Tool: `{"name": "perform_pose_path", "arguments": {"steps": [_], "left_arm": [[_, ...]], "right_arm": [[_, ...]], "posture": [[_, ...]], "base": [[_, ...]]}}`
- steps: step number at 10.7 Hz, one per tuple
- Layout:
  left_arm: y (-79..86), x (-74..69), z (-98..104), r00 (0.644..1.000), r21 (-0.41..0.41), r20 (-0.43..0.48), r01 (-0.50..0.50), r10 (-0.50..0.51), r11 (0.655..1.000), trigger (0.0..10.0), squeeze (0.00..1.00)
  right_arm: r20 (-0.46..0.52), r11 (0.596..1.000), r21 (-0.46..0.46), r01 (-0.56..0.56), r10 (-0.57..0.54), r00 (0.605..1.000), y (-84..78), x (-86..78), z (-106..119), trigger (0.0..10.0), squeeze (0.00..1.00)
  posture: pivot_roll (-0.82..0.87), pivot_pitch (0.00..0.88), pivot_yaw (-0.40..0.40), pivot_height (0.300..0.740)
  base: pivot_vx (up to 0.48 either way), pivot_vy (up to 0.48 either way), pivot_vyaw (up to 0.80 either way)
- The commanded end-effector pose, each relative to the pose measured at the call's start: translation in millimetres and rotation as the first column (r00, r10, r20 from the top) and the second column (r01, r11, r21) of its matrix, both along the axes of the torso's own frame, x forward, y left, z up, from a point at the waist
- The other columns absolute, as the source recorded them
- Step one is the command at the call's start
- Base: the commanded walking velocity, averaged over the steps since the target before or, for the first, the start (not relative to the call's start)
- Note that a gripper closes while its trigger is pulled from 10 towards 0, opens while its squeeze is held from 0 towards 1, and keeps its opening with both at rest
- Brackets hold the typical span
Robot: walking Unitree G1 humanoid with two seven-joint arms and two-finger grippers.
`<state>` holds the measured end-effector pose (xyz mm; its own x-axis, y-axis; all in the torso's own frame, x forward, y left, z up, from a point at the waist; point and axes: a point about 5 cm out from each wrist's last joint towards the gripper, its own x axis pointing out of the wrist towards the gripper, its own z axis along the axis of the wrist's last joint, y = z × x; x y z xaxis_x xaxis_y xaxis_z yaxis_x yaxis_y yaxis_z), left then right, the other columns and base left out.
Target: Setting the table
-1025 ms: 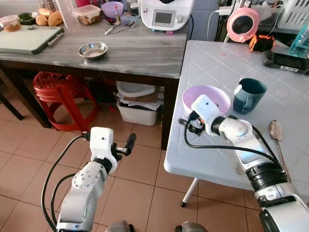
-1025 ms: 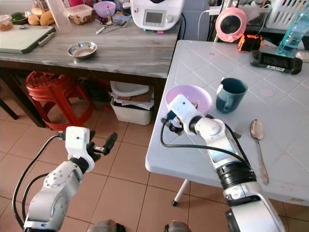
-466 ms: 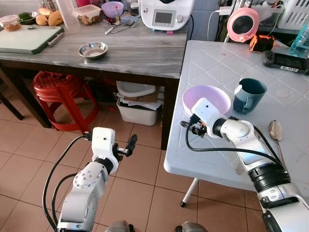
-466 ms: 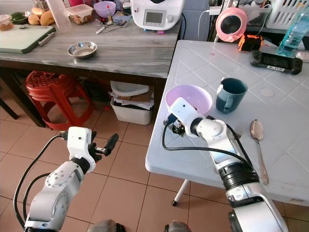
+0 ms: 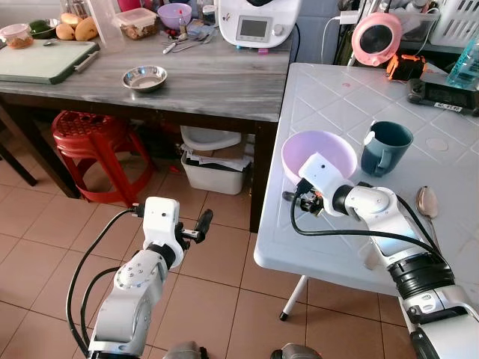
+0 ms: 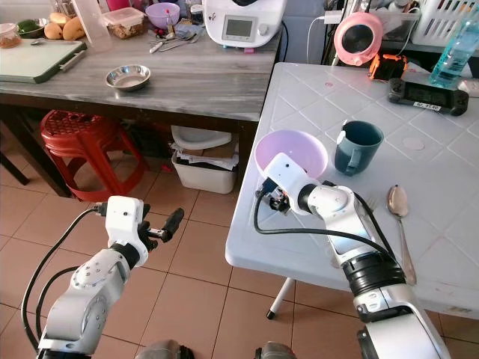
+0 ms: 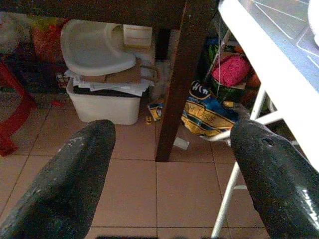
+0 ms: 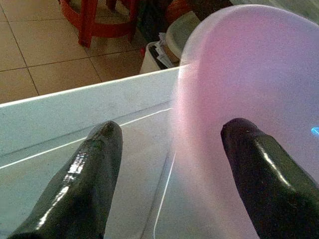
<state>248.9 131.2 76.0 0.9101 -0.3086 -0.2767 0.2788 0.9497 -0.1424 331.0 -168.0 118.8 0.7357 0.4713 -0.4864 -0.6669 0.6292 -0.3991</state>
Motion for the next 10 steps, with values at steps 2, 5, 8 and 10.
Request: {"name": "perform_pose_path", "arguments": {"steps": [2,5,8,10], "left_arm": [[0.3,1.8,-3,1.0,0.03,-0.026,0.018,-0.017,0.999,10.0,0.0],[-1.6,3.4,-6,0.999,0.041,-0.034,0.033,-0.032,0.999,10.0,0.0],[-3.4,3.4,-9,0.996,0.066,-0.063,0.063,-0.059,0.996,10.0,0.0],[-2.9,2.4,-11,0.995,0.068,-0.072,0.069,-0.064,0.995,10.0,0.0]], "right_arm": [[0.016,0.999,-0.039,0.034,-0.033,0.999,-8.3,2.3,2,10.0,1.0],[0.052,0.997,-0.062,0.036,-0.033,0.998,-12.3,12.4,17,10.0,0.0],[-0.041,0.996,-0.057,0.063,-0.066,0.997,-16.8,17.0,15,0.0,0.0],[-0.061,0.997,-0.054,0.046,-0.049,0.997,-16.0,17.3,18,0.0,0.0]], "posture": [[-0.01,0.0,0.05,0.74],[-0.02,0.0,0.047,0.74],[-0.02,0.0,0.045,0.74],[-0.02,0.0,0.044,0.74]], "base": [[0.0,0.0,0.0],[0.0,0.0,0.0],[0.0,0.0,0.0],[0.0,0.0,0.0]]}}
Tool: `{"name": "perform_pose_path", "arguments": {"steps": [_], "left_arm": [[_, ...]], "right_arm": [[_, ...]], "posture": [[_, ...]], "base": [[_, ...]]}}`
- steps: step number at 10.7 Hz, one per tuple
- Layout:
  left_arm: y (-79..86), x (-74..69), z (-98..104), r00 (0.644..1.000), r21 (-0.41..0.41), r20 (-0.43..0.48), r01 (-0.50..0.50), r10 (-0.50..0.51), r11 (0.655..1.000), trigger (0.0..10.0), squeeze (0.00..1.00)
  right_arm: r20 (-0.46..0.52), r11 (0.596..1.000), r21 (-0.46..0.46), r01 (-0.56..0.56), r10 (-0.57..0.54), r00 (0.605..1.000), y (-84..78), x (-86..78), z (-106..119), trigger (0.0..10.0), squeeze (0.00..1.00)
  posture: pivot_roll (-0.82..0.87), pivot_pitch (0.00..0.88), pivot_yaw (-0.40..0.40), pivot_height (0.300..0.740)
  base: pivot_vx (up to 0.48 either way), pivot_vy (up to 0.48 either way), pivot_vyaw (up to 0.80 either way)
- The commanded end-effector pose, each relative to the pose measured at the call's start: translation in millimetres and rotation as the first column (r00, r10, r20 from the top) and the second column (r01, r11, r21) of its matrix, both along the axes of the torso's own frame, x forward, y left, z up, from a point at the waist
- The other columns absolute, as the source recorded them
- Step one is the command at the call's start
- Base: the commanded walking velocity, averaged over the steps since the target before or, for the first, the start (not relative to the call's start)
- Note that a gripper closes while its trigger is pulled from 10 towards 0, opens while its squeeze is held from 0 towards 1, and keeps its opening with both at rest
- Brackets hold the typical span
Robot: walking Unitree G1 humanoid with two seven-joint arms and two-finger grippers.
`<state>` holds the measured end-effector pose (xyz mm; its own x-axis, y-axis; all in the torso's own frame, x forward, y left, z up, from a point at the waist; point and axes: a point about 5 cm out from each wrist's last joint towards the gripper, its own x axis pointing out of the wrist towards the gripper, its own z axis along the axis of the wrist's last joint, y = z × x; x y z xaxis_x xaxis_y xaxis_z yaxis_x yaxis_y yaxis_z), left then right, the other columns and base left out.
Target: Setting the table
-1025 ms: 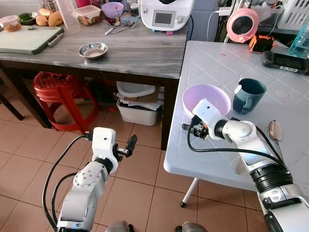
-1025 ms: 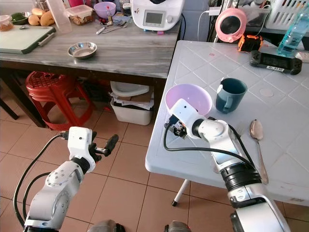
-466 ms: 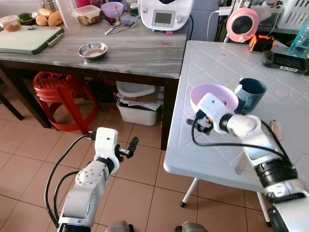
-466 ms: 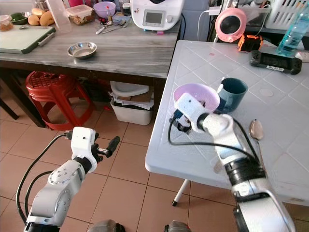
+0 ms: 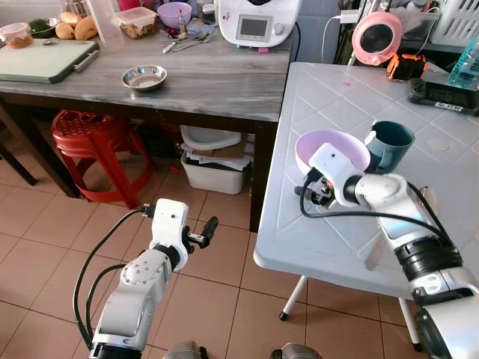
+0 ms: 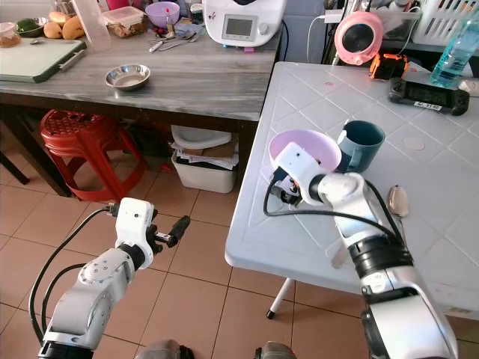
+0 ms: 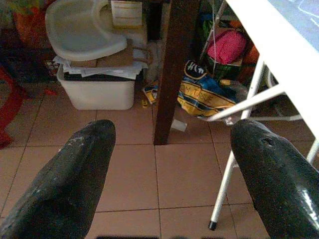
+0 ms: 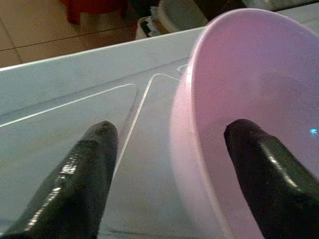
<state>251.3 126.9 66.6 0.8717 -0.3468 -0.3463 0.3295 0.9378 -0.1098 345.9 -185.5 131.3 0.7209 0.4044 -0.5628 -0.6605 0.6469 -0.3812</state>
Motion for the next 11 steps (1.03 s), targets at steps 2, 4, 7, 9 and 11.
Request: {"name": "perform_pose_path", "arguments": {"steps": [2,4,7,9,11], "left_arm": [[0.4,0.5,-2.4,1.0,0.022,-0.018,0.017,-0.016,1.0,10.0,0.0],[0.0,1.2,-3.3,0.999,0.028,-0.03,0.026,-0.026,0.999,10.0,0.0],[0.3,2.3,-3.9,0.999,0.035,-0.038,0.034,-0.033,0.999,10.0,0.0],[-0.3,2.9,-2.9,0.999,0.034,-0.035,0.033,-0.032,0.999,10.0,0.0],[-0.5,4.4,-3.5,0.999,0.03,-0.033,0.02,-0.019,0.999,10.0,0.0]], "right_arm": [[-0.01,1.0,0.001,-0.027,0.027,1.0,1.7,2.8,8.1,0.0,0.0],[-0.04,0.998,0.0,-0.06,0.06,0.997,3.2,1.0,7.7,0.0,0.0],[-0.052,0.996,0.012,-0.083,0.084,0.995,8.3,-1.3,5.6,0.0,0.0],[-0.06,0.996,0.015,-0.086,0.087,0.994,7.5,-3.2,2.7,0.0,0.0],[-0.04,0.994,0.022,-0.103,0.104,0.994,10.1,-4.6,2.3,0.0,0.0]], "posture": [[-0.02,0.0,0.046,0.74],[-0.02,0.0,0.054,0.74],[-0.01,0.0,0.06,0.74],[-0.01,0.0,0.058,0.74],[-0.01,0.0,0.055,0.74]], "base": [[0.0,0.0,0.0],[0.0,0.0,0.0],[0.0,0.0,0.0],[0.0,0.0,0.0],[0.0,0.0,0.0]]}}
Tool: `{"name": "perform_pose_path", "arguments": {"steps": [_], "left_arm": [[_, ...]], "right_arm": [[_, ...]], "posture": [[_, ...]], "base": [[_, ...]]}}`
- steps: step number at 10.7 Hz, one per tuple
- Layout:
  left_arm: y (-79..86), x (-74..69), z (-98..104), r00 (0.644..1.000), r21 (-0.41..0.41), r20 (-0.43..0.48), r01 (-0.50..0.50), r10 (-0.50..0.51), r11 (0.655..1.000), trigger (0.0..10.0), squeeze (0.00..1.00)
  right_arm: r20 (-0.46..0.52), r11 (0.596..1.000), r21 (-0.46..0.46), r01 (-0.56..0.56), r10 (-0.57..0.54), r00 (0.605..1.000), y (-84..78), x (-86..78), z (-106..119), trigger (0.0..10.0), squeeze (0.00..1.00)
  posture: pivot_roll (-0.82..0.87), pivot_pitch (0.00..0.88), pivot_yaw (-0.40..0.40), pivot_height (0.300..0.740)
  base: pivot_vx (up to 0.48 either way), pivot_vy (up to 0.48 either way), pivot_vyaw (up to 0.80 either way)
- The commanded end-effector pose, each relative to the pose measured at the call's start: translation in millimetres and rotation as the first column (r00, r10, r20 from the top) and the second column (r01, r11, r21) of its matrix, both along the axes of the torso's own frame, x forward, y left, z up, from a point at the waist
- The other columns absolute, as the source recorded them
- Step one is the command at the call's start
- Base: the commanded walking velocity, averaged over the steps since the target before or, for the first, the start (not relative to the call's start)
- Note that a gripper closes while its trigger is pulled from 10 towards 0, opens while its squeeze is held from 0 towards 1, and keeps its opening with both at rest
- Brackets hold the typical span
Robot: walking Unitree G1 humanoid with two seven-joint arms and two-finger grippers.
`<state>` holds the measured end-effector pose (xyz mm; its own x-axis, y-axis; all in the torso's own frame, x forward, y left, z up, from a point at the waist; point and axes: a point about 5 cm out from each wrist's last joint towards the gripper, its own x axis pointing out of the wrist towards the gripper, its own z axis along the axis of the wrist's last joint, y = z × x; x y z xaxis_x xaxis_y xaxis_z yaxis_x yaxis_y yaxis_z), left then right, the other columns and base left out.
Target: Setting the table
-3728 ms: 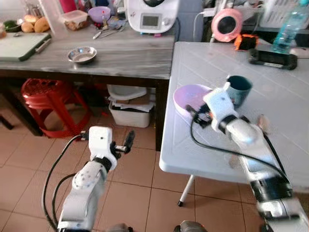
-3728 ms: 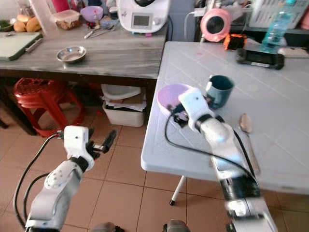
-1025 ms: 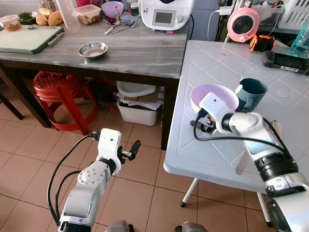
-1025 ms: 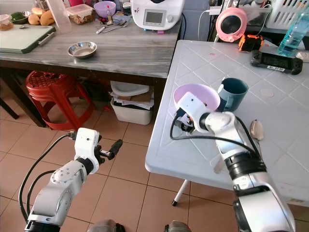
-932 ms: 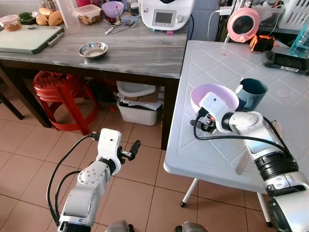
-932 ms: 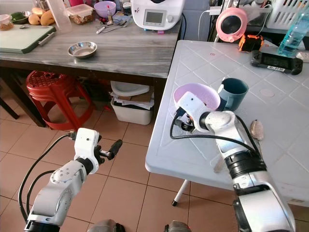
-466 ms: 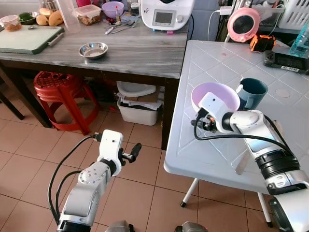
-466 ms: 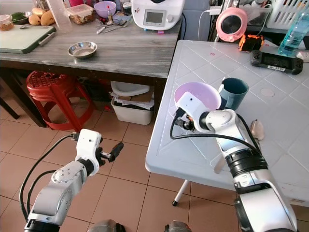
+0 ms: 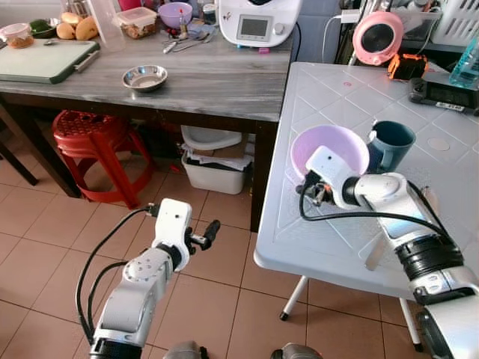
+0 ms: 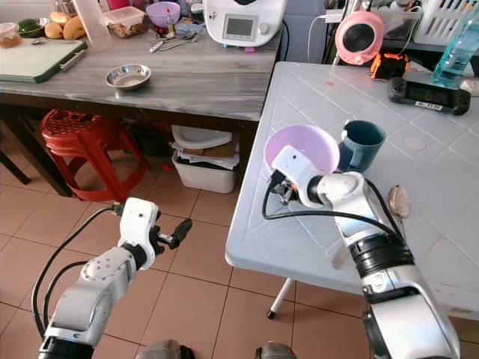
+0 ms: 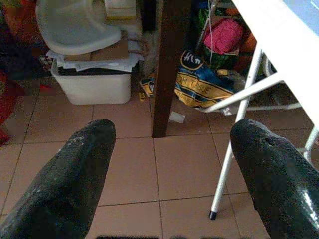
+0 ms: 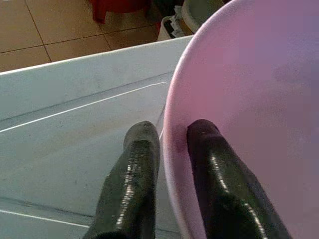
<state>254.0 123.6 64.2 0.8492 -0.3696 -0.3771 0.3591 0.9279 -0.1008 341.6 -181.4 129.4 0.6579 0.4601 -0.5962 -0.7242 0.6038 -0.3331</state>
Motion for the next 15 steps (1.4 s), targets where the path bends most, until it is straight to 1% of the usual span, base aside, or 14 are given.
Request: {"name": "perform_pose_path", "arguments": {"steps": [1,2,4,5,6,8,9,10,11,12,13,14,15], "left_arm": [[2.5,2.3,-1,1.0,0.012,-0.006,-0.015,0.015,1.0,10.0,0.0],[2.0,2.9,-1,1.0,0.012,-0.006,-0.015,0.015,1.0,10.0,0.0],[0.9,4.4,-2,1.0,0.008,-0.004,-0.017,0.017,1.0,10.0,0.0],[1.4,5.1,-2,1.0,-0.003,0.0,-0.032,0.032,0.999,10.0,0.0],[2.5,6.5,-2,0.999,-0.007,0.004,-0.043,0.043,0.999,10.0,0.0],[3.5,10.6,-1,0.998,-0.009,0.02,-0.057,0.057,0.998,10.0,0.0],[4.0,12.4,-2,0.998,-0.007,0.023,-0.063,0.063,0.998,10.0,0.0],[6.1,16.0,1,0.996,-0.005,0.046,-0.081,0.081,0.997,10.0,0.0],[8.9,19.3,3,0.992,-0.014,0.062,-0.105,0.106,0.994,10.0,0.0],[9.5,20.6,6,0.989,-0.037,0.079,-0.125,0.128,0.991,10.0,0.0],[10.2,21.6,9,0.98,-0.05,0.113,-0.158,0.163,0.986,10.0,0.0],[11.2,23.9,13,0.972,-0.057,0.144,-0.18,0.187,0.982,10.0,0.0],[13.5,28.6,22,0.952,-0.097,0.203,-0.214,0.23,0.972,10.0,0.0]], "right_arm": [[0.028,0.999,0.01,-0.034,0.034,0.999,6.3,0.0,5,0.0,0.0],[0.043,0.999,0.011,-0.03,0.03,0.999,5.8,0.5,6,0.0,0.0],[0.128,0.999,0.038,-0.018,0.013,0.992,7.3,4.4,15,0.0,0.0],[0.203,0.996,0.088,-0.009,-0.009,0.979,13.5,6.8,23,0.0,0.0],[0.228,0.993,0.115,0.003,-0.03,0.973,17.6,5.6,23,0.0,0.0],[0.226,0.992,0.125,0.025,-0.053,0.973,20.2,-0.7,11,0.0,0.0],[0.243,0.989,0.142,0.045,-0.079,0.967,20.4,-3.0,9,0.0,0.0],[0.296,0.978,0.197,0.076,-0.133,0.946,22.1,-5.0,12,0.0,0.0],[0.333,0.954,0.28,0.107,-0.201,0.921,26.7,-9.9,14,5.4,0.0],[0.376,0.949,0.296,0.108,-0.22,0.9,30.9,-15.9,14,10.0,0.0],[0.397,0.925,0.351,0.145,-0.288,0.872,33.4,-22.1,13,10.0,0.0],[0.416,0.917,0.368,0.155,-0.311,0.855,34.9,-24.9,14,10.0,0.0],[0.446,0.9,0.401,0.172,-0.356,0.821,36.4,-28.4,17,10.0,0.0]], "posture": [[-0.01,0.0,0.055,0.74],[-0.02,0.0,0.054,0.74],[-0.02,0.0,0.055,0.74],[-0.02,0.0,0.05,0.74],[-0.02,0.0,0.049,0.74],[-0.02,0.0,0.049,0.74],[-0.02,0.0,0.042,0.74],[-0.02,0.0,0.037,0.74],[-0.02,0.0,0.032,0.74],[-0.02,0.0,0.032,0.74],[-0.03,0.0,0.042,0.74],[-0.03,0.0,0.045,0.74],[-0.04,0.0,0.046,0.74]], "base": [[0.0,0.0,0.0],[0.0,0.0,0.0],[0.0,0.0,0.0],[0.0,0.0,0.0],[0.0,0.0,0.0],[0.0,0.0,0.0],[0.0,0.0,0.0],[0.0,0.296,0.0],[0.0,0.48,0.0],[0.0,0.48,0.0],[0.0,0.48,0.0],[0.0,0.48,0.0],[0.0,0.48,0.0]]}}
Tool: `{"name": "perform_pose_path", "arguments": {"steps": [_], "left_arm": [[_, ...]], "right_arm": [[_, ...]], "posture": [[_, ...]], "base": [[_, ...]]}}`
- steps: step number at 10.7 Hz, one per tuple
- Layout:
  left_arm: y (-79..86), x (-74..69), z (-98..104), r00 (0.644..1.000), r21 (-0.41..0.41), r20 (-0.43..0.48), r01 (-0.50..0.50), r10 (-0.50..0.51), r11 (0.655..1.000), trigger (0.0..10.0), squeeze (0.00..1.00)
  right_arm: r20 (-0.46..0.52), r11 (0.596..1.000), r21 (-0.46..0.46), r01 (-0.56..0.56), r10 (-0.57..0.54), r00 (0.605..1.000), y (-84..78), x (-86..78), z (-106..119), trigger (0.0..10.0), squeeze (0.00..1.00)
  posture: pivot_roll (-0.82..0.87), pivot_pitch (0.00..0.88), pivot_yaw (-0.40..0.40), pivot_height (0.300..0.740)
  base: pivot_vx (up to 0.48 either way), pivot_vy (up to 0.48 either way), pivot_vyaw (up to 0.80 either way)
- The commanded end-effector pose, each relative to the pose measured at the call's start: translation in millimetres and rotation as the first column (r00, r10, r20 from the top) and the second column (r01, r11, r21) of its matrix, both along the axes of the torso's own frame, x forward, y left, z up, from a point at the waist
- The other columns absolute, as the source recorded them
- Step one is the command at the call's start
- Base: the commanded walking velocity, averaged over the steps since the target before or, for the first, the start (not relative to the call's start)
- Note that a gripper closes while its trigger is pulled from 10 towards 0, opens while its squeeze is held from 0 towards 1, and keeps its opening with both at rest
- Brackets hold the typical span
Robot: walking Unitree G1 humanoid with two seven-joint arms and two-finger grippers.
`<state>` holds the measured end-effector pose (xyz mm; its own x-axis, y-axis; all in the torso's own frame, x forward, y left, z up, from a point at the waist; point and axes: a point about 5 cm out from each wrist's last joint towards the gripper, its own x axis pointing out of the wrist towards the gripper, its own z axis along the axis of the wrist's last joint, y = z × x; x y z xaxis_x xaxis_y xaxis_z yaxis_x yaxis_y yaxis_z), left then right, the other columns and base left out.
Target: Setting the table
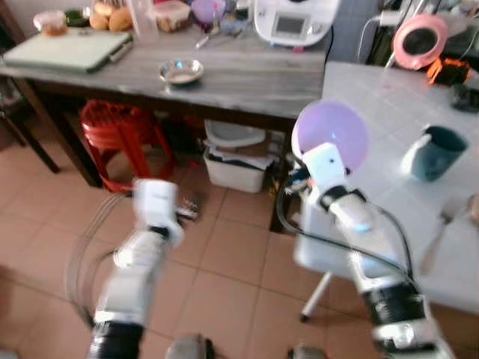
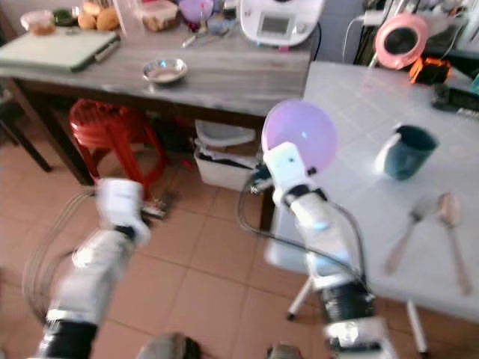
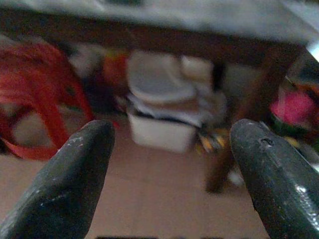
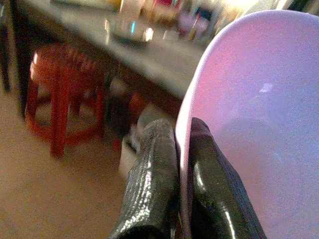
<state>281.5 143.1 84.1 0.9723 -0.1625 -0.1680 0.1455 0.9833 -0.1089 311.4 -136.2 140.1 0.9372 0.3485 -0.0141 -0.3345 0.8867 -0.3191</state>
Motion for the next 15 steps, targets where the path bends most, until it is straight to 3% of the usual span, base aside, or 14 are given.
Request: {"name": "perform_pose_path", "arguments": {"steps": [1,2,4,7,13,15], "left_arm": [[-4.0,4.2,6,0.999,-0.017,0.042,-0.016,0.016,1.0,10.0,0.0],[-2.0,7.8,15,0.993,-0.003,0.11,-0.053,0.053,0.999,10.0,0.0],[-3.8,7.2,16,0.991,0.023,0.132,-0.035,0.032,0.999,10.0,0.0],[-8.3,10.8,15,0.989,0.085,0.147,-0.01,-0.003,0.996,10.0,0.0],[-13.5,12.0,13,0.989,0.082,0.145,-0.008,-0.004,0.997,10.0,0.0],[-17.2,12.3,13,0.989,0.085,0.147,0.003,-0.015,0.996,10.0,0.0]], "right_arm": [[0.074,0.998,0.014,0.066,-0.067,0.995,-9.5,-4.0,10,10.0,0.0],[0.098,0.986,0.084,0.144,-0.152,0.984,-11.4,-19.2,8,10.0,0.0],[0.076,0.97,0.142,0.196,-0.208,0.975,-9.2,-30.1,3,10.0,0.0],[0.049,0.955,0.16,0.25,-0.26,0.964,-12.4,-30.1,1,10.0,0.0],[0.058,0.966,0.136,0.218,-0.227,0.972,-9.1,-31.1,2,10.0,0.0],[0.086,0.971,0.136,0.197,-0.21,0.974,-8.0,-23.8,10,10.0,0.0]], "posture": [[-0.04,0.0,0.042,0.74],[-0.04,0.0,0.033,0.74],[-0.05,0.0,0.035,0.74],[-0.05,0.0,0.044,0.74],[-0.06,0.0,0.046,0.74],[-0.06,0.0,0.047,0.74]], "base": [[0.0,0.48,0.0],[0.0,0.48,0.0],[0.0,0.48,0.0],[0.222,0.383,-0.5],[0.389,0.279,-0.08],[0.396,0.268,0.0]]}}
